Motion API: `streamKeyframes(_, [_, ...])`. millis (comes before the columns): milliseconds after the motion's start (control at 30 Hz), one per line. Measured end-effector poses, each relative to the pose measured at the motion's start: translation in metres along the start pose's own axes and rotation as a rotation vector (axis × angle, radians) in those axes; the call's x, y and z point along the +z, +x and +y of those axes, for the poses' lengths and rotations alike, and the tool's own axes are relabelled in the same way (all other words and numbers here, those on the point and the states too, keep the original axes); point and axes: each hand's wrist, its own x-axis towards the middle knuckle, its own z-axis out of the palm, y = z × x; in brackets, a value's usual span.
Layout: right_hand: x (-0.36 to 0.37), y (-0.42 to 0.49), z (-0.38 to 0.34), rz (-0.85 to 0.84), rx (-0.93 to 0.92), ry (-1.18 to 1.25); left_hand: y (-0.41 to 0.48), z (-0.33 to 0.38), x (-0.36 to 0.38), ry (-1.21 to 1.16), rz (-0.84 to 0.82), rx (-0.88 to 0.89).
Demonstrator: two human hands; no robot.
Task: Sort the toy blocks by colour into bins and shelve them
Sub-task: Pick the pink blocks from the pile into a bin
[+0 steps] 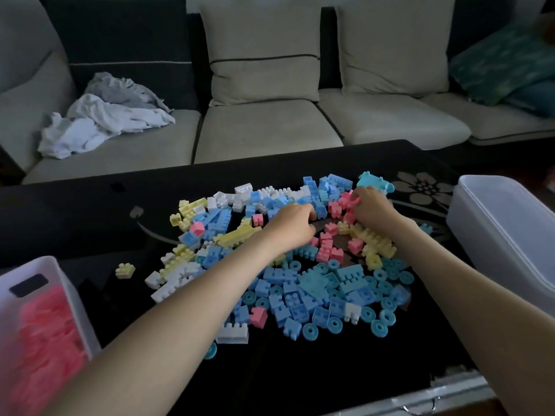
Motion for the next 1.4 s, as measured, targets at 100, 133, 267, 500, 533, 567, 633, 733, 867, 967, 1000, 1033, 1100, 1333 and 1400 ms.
streamKeyframes(100, [-0.002, -0.005, 0.001, -0.012, -0.019, 0.171, -0.001, 0.003, 0.002, -0.017, -0.002, 0.006])
streamKeyframes(133, [-0.002, -0.007, 0.001, 0.003, -0.008, 0.194, -0.002, 0.003, 0.002, -0.017, -0.003, 0.008])
streamKeyframes(267, [-0.004, -0.008, 0.004, 0.093, 0.112, 0.099, -0.007, 0.004, 0.0, -0.018, -0.053, 0.007])
streamKeyframes(500, [-0.004, -0.013, 0.005, 0.135, 0.155, -0.082, -0.023, -0.002, -0.013, -0.071, -0.116, 0.01])
streamKeyframes(533, [-0.003, -0.015, 0.006, 0.153, 0.155, -0.087, -0.026, -0.005, -0.017, -0.08, -0.102, 0.005])
streamKeyframes(567, [-0.004, -0.018, 0.005, 0.177, 0.156, -0.081, -0.031, -0.009, -0.024, -0.089, -0.085, -0.007])
streamKeyframes(633, [-0.01, -0.025, -0.003, 0.237, 0.186, -0.002, -0.044, -0.018, -0.038, -0.085, -0.054, -0.039])
streamKeyframes(733, [-0.029, -0.043, -0.038, 0.359, 0.085, 0.16, -0.072, -0.036, -0.062, -0.05, 0.016, -0.096])
streamKeyframes(867, [-0.03, -0.095, -0.129, 0.18, -0.289, 0.279, -0.129, -0.066, -0.088, -0.115, 0.211, -0.266])
streamKeyframes(967, [-0.01, -0.151, -0.201, -0.023, -0.57, 0.244, -0.175, -0.091, -0.099, -0.107, 0.39, -0.44])
streamKeyframes(1000, [-0.004, -0.169, -0.22, -0.075, -0.63, 0.249, -0.189, -0.098, -0.103, -0.096, 0.427, -0.497])
streamKeyframes(1033, [0.003, -0.186, -0.239, -0.121, -0.682, 0.263, -0.206, -0.107, -0.109, -0.082, 0.458, -0.55])
streamKeyframes(1100, [0.017, -0.213, -0.265, -0.204, -0.741, 0.286, -0.233, -0.119, -0.118, -0.096, 0.514, -0.629])
streamKeyframes(1333, [0.045, -0.25, -0.292, -0.288, -0.841, 0.071, -0.251, -0.118, -0.118, -0.198, 0.543, -0.645])
streamKeyframes(1400, [0.038, -0.245, -0.284, -0.295, -0.836, 0.076, -0.242, -0.107, -0.113, -0.163, 0.446, -0.598])
